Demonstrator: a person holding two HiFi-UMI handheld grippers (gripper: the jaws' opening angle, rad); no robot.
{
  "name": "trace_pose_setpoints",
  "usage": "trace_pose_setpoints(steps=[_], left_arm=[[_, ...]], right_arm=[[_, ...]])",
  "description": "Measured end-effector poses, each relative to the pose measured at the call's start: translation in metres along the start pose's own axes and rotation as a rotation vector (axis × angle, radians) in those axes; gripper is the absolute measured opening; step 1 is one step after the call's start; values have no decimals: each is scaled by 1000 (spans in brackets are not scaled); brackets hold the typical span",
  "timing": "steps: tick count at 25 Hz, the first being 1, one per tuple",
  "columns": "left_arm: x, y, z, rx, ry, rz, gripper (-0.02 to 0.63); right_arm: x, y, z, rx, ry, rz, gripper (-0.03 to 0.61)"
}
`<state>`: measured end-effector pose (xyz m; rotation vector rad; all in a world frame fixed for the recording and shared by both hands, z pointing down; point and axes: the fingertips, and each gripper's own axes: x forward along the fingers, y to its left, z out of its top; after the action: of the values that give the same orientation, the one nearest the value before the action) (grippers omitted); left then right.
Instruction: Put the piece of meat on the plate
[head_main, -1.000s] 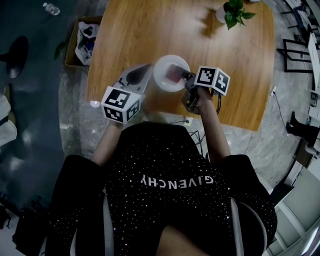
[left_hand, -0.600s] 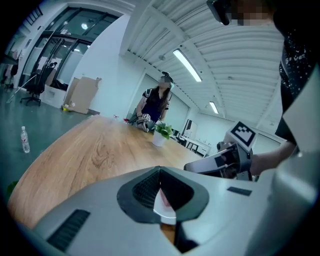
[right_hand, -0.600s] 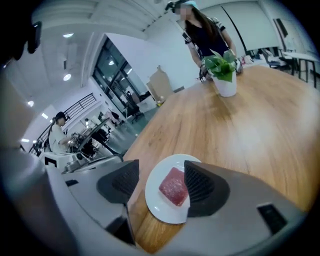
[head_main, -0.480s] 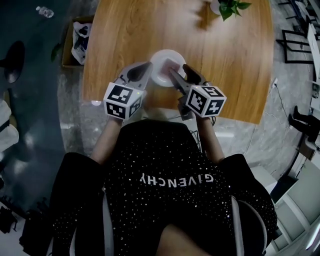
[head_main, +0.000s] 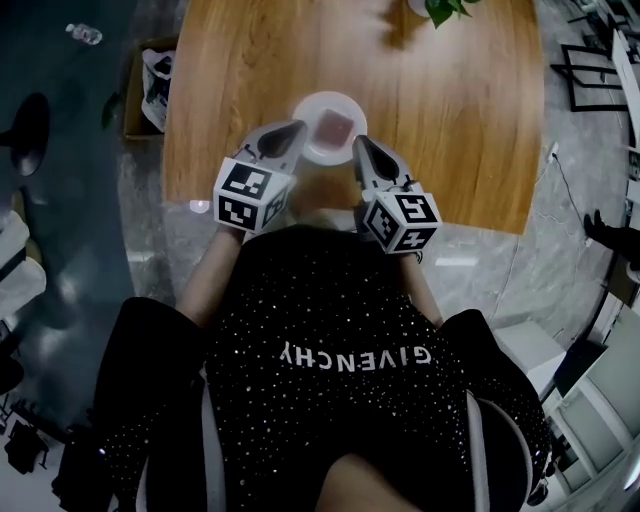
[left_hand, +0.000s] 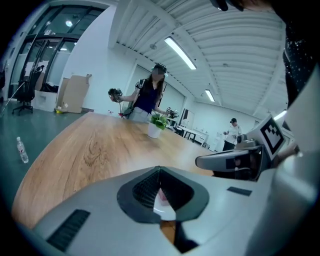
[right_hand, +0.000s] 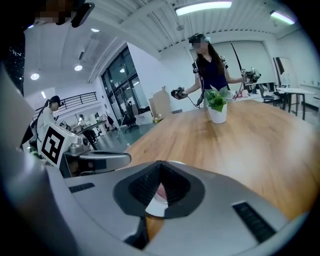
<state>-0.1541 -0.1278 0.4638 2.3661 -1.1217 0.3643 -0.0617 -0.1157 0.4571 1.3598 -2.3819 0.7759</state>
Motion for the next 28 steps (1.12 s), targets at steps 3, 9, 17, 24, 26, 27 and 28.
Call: trace_pose_setpoints(steps=[3,9,17,24,26,27,28], left_arm=[[-1,-8,-1,30,12,-13,8],[-10,-12,-9,54,29,-18,8],[-21,-10,-18,52,33,-11,8],[-26,-17,-28,61,55,-36,8],[-27,-17,-32,55,60,-39,8],[-28,-17,-34,51,62,-39,8],[-29,-16,-35,48,64,-40,8]], right_arm=[[-5,-3,2,-6,-8,-11,12],[-7,4,2,-46,-13,-5,11],[-13,3,-7,-14,-13,-17,11],[-15,8,-10,-14,-25,-18,11],[-14,11,-12,-13,-23,-18,11],[-14,12,-14,-12,-20,-18,11],[-13,14,-15,-10,-18,-18,11]])
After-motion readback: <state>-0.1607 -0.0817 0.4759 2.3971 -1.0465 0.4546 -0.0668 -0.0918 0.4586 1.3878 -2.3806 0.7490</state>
